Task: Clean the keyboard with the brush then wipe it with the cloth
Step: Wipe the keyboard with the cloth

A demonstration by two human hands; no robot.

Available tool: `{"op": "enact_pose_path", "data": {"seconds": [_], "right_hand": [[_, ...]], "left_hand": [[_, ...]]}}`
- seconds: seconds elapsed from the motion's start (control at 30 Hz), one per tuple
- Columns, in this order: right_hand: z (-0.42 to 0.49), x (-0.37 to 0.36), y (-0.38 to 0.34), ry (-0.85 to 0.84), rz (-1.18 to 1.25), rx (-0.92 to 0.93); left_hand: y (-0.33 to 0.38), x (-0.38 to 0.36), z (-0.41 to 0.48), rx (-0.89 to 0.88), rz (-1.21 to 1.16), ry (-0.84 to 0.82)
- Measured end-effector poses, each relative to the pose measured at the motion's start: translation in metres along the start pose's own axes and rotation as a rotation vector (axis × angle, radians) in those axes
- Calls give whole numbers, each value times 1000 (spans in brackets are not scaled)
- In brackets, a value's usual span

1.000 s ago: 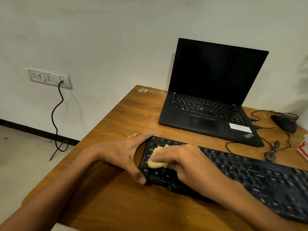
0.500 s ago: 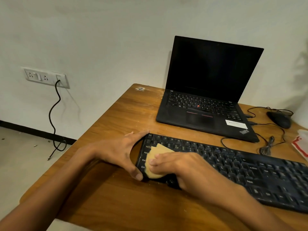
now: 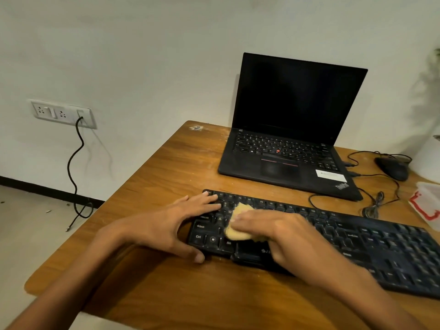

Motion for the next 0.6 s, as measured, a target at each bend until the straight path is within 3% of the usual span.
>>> {"op": "enact_pose_path", "data": {"seconds": [0.13, 0.33, 0.4, 0.6], "right_hand": [[-7, -12, -11, -80, 22, 67], [7, 4, -12, -3, 1, 53], [7, -12, -17, -52, 0, 71], [-6, 12, 27, -117, -8, -106]], "left_hand": [[7, -2, -1, -12, 16, -2], [22, -4, 0, -64, 37, -36], [22, -3, -1, -80, 27, -35], [24, -2, -1, -118, 21, -22]]}}
Point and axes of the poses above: each hand's wrist, its own z-axis towards the middle knuckle, its own x-axis out of the back of the hand, y = z × x, the point moved 10 cm from there along z, towards the middle knuckle, and after that the axes turned 2 degrees about y, right-handed, at the moved point
